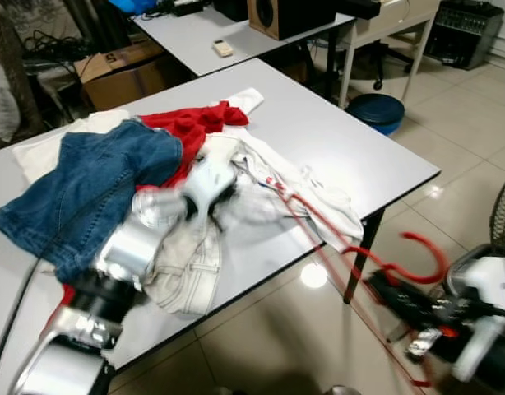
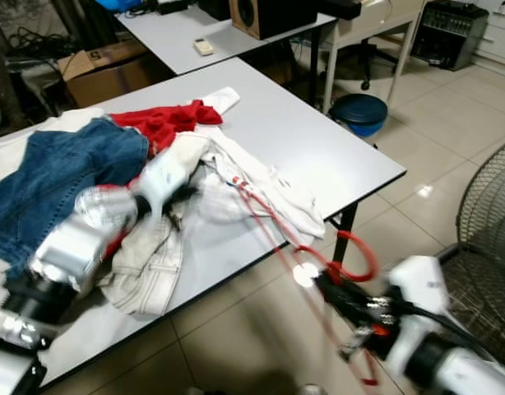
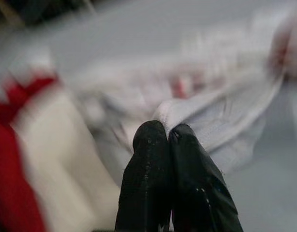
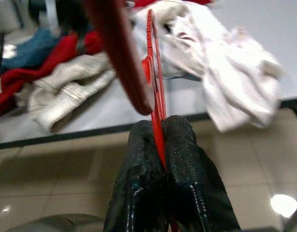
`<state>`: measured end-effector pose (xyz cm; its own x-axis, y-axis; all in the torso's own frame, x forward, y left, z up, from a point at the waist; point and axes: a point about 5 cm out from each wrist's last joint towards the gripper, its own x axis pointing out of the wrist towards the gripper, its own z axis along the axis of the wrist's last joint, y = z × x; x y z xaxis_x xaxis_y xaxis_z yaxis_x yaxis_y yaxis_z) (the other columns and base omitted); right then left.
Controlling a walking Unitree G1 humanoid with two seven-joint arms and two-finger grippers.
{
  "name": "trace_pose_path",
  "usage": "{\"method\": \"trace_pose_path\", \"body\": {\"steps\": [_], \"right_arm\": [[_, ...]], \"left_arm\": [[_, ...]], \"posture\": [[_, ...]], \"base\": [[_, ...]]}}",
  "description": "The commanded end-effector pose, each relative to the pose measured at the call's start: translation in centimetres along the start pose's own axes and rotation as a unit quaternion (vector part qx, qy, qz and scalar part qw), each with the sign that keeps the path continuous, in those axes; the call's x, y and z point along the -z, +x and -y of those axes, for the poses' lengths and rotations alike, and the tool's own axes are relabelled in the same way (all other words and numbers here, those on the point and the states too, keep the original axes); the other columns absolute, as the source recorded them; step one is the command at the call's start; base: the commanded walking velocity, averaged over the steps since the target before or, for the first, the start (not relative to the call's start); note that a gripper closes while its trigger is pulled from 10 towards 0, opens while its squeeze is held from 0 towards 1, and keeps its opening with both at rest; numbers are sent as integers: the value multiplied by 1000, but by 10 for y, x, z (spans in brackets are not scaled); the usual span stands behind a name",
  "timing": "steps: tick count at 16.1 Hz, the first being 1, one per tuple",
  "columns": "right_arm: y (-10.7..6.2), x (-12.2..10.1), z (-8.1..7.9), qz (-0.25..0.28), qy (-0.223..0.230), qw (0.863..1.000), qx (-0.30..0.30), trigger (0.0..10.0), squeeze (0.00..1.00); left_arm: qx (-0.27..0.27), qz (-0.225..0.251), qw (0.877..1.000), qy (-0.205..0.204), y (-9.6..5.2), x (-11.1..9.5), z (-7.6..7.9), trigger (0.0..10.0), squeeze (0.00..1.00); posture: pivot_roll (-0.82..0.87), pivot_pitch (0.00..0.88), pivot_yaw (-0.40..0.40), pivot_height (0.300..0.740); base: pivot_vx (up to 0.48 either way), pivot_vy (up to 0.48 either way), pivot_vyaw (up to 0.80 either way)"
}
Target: Hang hanger
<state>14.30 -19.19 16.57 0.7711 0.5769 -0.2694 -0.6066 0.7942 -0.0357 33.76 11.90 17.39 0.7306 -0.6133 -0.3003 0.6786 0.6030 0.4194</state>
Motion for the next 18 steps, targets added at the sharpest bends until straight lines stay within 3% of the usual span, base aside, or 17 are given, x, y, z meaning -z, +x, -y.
{"method": "trace_pose_path", "body": {"steps": [1,5,12,18], "right_arm": [[5,0,-2,3,7,1000,2,10000,0],[11,-1,-6,6,12,1000,-12,10000,0],[18,-3,-1,3,3,1000,17,10000,0],[16,-6,-4,-36,-66,997,2,10000,0]], "left_arm": [[-4,17,999,31,-8,-9,-3,0,0],[-6,54,998,44,-14,-25,2,0,0],[10,43,997,64,-16,-20,9,0,0],[-27,3,998,50,-8,-6,1,0,0]], "posture": [[-178,10,148,740],[-160,8,138,740],[-159,15,138,740],[-166,28,141,740]], "base": [[0,0,0],[0,0,0],[0,0,0],[0,0,0]]}}
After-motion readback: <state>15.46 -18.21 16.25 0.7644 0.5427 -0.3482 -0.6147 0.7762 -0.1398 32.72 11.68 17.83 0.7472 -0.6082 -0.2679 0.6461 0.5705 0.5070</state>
